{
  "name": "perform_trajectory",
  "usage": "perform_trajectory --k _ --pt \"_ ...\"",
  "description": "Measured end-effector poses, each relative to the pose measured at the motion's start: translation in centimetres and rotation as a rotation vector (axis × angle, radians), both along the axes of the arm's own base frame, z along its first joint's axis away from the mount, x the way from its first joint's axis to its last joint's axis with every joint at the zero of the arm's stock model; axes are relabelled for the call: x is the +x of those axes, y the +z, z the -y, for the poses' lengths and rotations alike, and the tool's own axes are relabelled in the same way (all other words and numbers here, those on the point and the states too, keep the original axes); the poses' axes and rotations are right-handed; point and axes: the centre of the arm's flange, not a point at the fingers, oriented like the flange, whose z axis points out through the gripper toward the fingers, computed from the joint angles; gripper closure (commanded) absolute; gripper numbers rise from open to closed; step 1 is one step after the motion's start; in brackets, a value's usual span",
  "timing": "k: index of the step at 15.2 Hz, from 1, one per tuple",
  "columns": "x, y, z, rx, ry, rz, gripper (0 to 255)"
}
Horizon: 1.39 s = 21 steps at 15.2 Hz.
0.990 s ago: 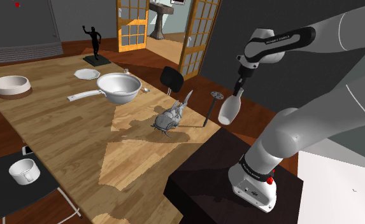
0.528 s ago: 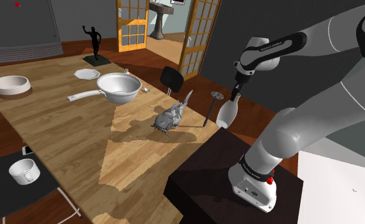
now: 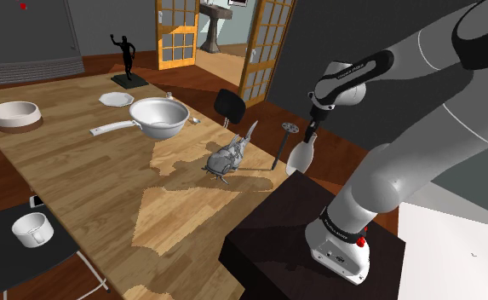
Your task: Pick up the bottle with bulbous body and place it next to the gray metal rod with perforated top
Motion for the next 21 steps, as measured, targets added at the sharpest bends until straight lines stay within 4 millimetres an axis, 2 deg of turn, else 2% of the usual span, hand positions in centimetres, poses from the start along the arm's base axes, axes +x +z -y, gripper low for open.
perform_trajectory --k 13,20,21 --pt "-0.1 -6.9 0.0 0.0 0.001 0.0 255" --pt "-0.1 -7.3 0.0 -0.001 0.0 0.001 255" --pt "-0.1 -7.3 0.0 -0.001 0.0 0.001 0"
